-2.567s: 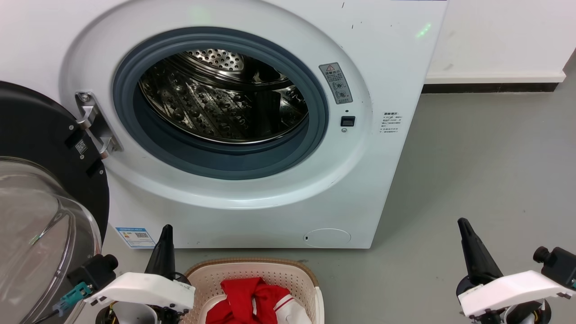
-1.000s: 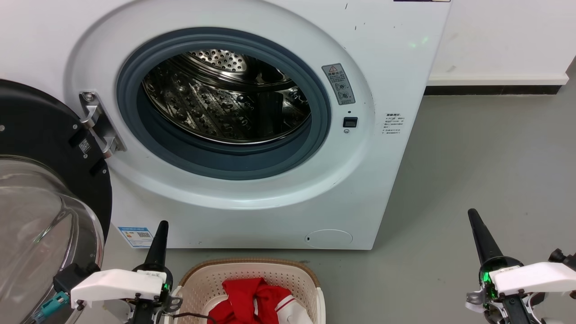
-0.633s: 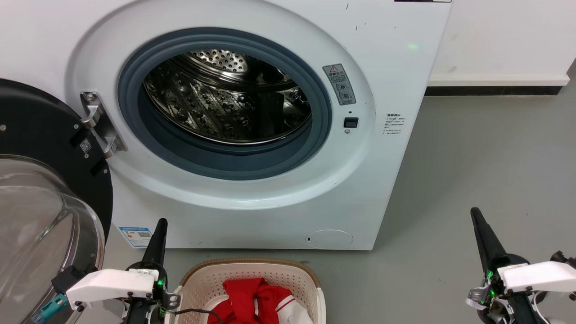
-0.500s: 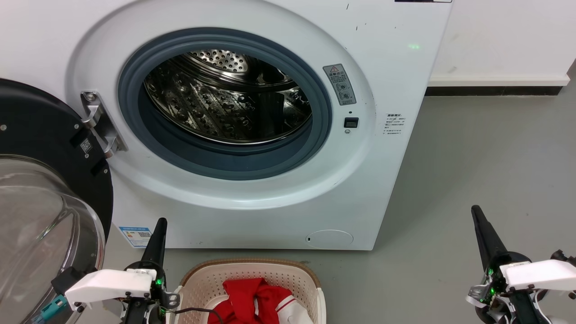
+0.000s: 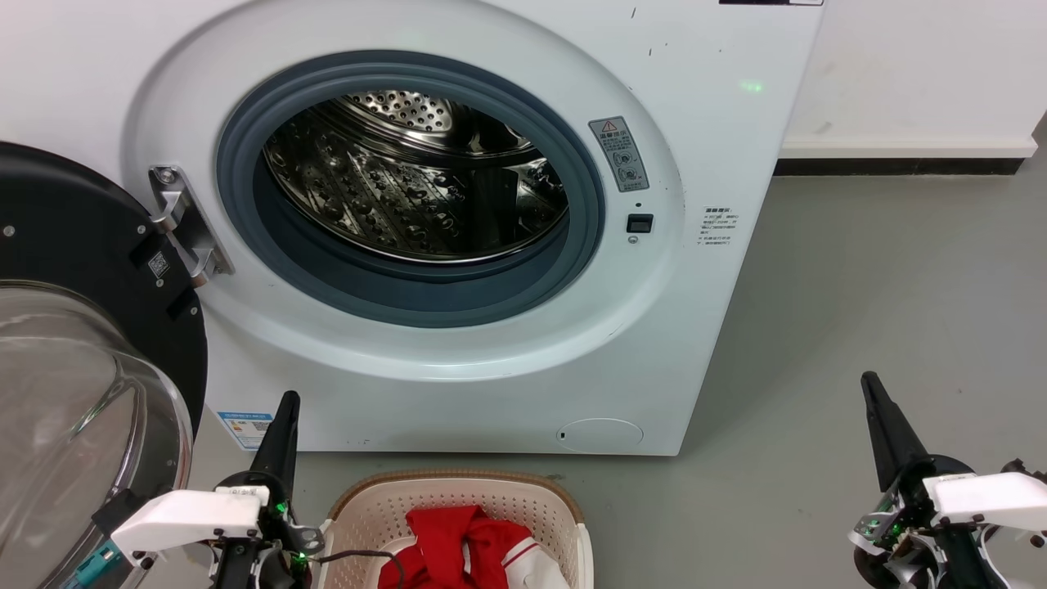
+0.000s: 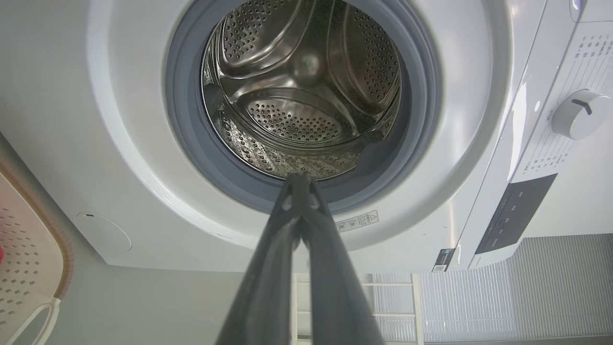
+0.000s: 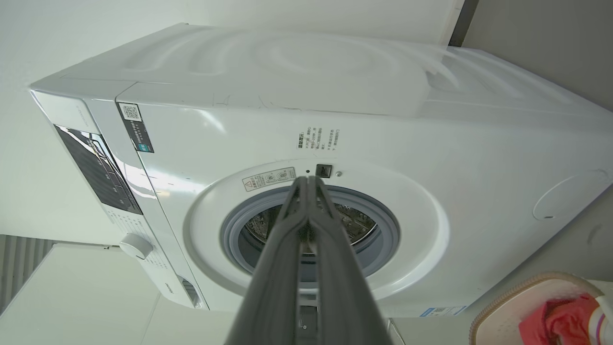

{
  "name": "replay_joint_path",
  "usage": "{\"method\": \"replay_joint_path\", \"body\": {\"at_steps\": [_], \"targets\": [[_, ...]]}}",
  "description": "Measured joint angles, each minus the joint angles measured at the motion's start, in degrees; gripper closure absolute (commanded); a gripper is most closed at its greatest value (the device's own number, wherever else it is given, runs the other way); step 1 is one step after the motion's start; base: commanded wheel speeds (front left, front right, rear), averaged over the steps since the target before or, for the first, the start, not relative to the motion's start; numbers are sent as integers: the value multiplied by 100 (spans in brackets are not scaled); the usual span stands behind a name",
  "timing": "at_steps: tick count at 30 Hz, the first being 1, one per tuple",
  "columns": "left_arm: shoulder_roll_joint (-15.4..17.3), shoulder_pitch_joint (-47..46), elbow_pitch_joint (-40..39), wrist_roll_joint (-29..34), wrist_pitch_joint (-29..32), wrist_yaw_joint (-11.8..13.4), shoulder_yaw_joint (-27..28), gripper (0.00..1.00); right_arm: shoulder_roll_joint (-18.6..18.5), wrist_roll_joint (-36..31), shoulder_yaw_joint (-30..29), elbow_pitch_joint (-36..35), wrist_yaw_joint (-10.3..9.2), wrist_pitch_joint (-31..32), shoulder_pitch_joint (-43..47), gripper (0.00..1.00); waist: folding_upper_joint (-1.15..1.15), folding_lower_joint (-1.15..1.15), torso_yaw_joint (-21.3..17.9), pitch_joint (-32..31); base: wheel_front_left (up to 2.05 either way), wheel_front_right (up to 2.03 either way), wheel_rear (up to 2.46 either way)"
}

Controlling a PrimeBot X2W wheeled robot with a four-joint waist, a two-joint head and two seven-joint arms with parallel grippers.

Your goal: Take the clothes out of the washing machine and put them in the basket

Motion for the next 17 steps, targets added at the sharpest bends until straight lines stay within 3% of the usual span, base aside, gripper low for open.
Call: {"method": "replay_joint_path", "body": {"at_steps": [17], "targets": [[-16, -49, 38, -478, 109, -65, 70, 100, 10, 494, -75, 86, 0, 84, -81, 100, 0, 0, 12, -6, 0, 0, 0]]}}
